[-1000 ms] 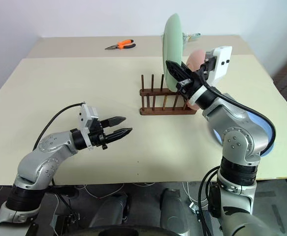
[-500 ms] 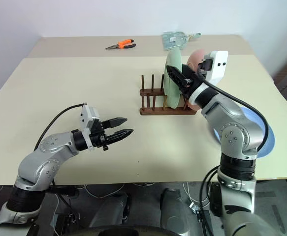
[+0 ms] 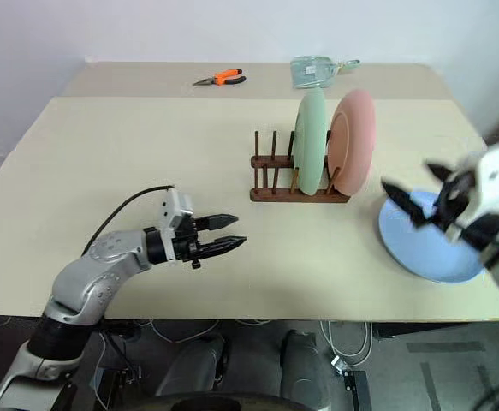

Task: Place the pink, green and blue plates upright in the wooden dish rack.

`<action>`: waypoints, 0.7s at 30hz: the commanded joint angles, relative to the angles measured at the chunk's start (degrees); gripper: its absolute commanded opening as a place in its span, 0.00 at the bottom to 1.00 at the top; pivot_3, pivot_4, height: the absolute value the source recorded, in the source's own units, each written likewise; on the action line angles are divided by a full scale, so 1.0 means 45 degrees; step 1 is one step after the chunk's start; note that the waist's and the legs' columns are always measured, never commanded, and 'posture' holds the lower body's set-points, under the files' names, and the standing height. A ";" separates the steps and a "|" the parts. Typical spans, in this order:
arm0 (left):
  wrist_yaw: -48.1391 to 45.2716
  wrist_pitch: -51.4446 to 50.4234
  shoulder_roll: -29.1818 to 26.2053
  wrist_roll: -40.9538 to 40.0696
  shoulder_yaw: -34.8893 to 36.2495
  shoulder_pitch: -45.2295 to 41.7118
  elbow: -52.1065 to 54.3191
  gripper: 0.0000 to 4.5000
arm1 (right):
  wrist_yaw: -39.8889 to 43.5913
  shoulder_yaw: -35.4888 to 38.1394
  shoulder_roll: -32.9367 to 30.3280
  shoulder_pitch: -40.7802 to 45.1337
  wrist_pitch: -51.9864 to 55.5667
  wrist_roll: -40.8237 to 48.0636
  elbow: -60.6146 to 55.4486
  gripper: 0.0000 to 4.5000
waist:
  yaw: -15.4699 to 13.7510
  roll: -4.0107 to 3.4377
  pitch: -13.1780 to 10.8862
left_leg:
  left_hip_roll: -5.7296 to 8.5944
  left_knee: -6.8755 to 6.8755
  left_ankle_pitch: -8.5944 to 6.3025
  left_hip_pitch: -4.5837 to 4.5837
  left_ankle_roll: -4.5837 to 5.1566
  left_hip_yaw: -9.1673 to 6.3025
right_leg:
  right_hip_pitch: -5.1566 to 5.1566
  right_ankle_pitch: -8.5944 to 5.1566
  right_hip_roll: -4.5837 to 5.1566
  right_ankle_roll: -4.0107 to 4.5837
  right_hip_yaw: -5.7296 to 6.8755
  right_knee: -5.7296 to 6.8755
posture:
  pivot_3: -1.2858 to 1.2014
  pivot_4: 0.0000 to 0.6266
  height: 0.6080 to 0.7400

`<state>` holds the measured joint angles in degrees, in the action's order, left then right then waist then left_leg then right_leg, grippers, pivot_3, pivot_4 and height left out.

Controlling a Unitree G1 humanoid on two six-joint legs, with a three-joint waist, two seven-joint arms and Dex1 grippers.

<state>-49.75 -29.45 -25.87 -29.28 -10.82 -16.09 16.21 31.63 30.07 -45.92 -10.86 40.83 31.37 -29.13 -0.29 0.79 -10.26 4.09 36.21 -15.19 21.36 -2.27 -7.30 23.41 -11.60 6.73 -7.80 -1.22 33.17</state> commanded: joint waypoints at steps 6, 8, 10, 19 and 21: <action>-0.0427 0.0294 0.0224 0.0108 -0.0153 -0.0387 0.0031 0.57 | -0.1880 -0.2797 0.0192 -0.0636 -0.0587 -0.3803 0.0672 0.77 | 0.0041 0.0000 0.0000 | -0.0007 0.0007 -0.0001 0.0002 -0.0002 0.0004 | 0.0006 -0.0002 0.0004 0.0006 0.0002 -0.0004 | 0.52 0.24 1.00; -0.0443 0.0285 0.0244 0.0138 -0.0143 -0.0388 0.0043 0.57 | -0.1932 -0.2857 0.0257 -0.0311 -0.0560 -0.3925 0.0955 0.57 | -0.0052 0.0001 0.0001 | 0.0000 0.0010 -0.0001 0.0007 -0.0001 0.0004 | 0.0009 0.0000 0.0010 0.0007 0.0001 -0.0007 | 0.52 0.24 1.00; -0.0438 0.0317 0.0254 0.0189 -0.0118 -0.0382 0.0041 0.57 | -0.1929 -0.2909 0.0247 0.0018 -0.0638 -0.4106 0.1187 0.36 | -0.0099 0.0001 0.0001 | 0.0000 0.0007 -0.0001 0.0007 -0.0001 0.0001 | 0.0010 0.0001 0.0010 0.0007 0.0003 -0.0007 | 0.52 0.24 1.00; 0.0556 0.1989 0.0484 0.1338 0.0671 -0.0533 -0.1106 0.57 | -0.1821 -0.0374 0.0208 0.4653 -0.1462 -0.2285 0.0774 0.01 | -0.0047 -0.0022 -0.0012 | -0.0003 0.0007 0.0000 0.0003 -0.0001 -0.0003 | 0.0009 0.0002 0.0001 0.0004 0.0005 -0.0002 | 0.52 0.24 1.00; 0.0688 0.2566 0.0445 0.1661 0.0884 -0.0633 -0.1561 0.57 | -0.2111 0.0221 0.0184 0.6545 -0.1167 -0.1422 0.0858 0.01 | -0.0074 -0.0024 -0.0014 | -0.0004 0.0006 0.0001 0.0002 -0.0001 -0.0007 | 0.0010 0.0004 -0.0001 0.0004 0.0008 0.0002 | 0.52 0.24 1.00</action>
<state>-47.20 -20.88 -23.64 -22.99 -8.95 -18.16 9.52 23.23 27.04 -44.18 14.85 36.15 21.81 -22.80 -0.62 0.68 -10.32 4.08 36.22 -15.18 21.39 -2.27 -7.36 23.47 -11.58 6.72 -7.78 -1.19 33.18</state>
